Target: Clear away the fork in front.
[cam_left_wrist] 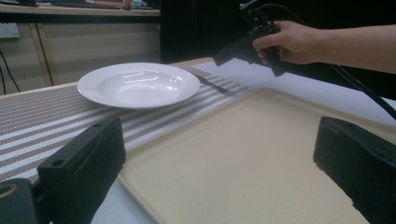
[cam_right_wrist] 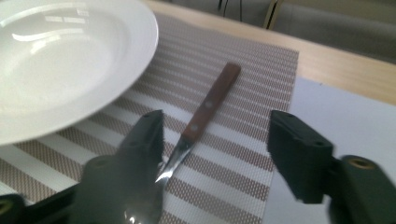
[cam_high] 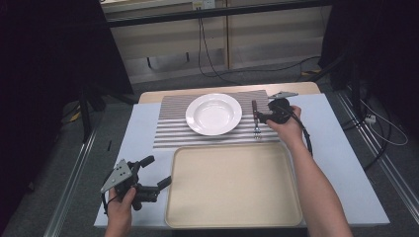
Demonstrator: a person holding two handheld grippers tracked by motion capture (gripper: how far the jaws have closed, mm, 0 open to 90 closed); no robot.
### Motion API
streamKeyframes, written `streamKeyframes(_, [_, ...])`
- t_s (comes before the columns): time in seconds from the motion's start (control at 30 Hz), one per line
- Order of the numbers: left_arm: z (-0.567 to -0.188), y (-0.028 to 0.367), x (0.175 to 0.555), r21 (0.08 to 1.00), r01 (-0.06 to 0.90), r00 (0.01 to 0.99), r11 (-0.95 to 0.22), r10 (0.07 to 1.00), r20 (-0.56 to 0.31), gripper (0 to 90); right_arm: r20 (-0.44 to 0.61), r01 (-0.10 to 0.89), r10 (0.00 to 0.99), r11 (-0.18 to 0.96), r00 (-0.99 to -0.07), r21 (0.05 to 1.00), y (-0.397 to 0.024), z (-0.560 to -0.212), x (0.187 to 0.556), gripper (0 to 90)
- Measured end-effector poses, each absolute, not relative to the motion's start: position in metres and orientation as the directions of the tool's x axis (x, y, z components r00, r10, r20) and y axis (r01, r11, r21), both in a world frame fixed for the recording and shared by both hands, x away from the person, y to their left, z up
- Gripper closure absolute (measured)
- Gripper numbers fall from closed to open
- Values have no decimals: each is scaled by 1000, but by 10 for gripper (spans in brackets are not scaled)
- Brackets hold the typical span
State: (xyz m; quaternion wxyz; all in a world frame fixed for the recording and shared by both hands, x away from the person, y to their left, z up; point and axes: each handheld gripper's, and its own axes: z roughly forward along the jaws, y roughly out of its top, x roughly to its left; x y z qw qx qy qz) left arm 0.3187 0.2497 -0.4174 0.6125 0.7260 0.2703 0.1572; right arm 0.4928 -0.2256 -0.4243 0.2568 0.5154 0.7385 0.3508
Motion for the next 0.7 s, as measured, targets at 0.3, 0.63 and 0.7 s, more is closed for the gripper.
streamKeyframes(0.3, [-417, 249, 318, 975, 188, 808, -116, 583, -86, 26, -34, 634, 935, 266, -353, 726, -211, -434, 509, 551])
streamKeyframes(0.63, [-417, 250, 318, 975, 193, 806, -112, 585, -92, 26, -9, 694, 949, 236, -314, 680, -202, -450, 529, 638])
streamKeyframes(0.7, [-417, 251, 318, 974, 194, 804, -114, 587, -92, 26, -2, 694, 952, 225, -307, 684, -200, -452, 532, 646])
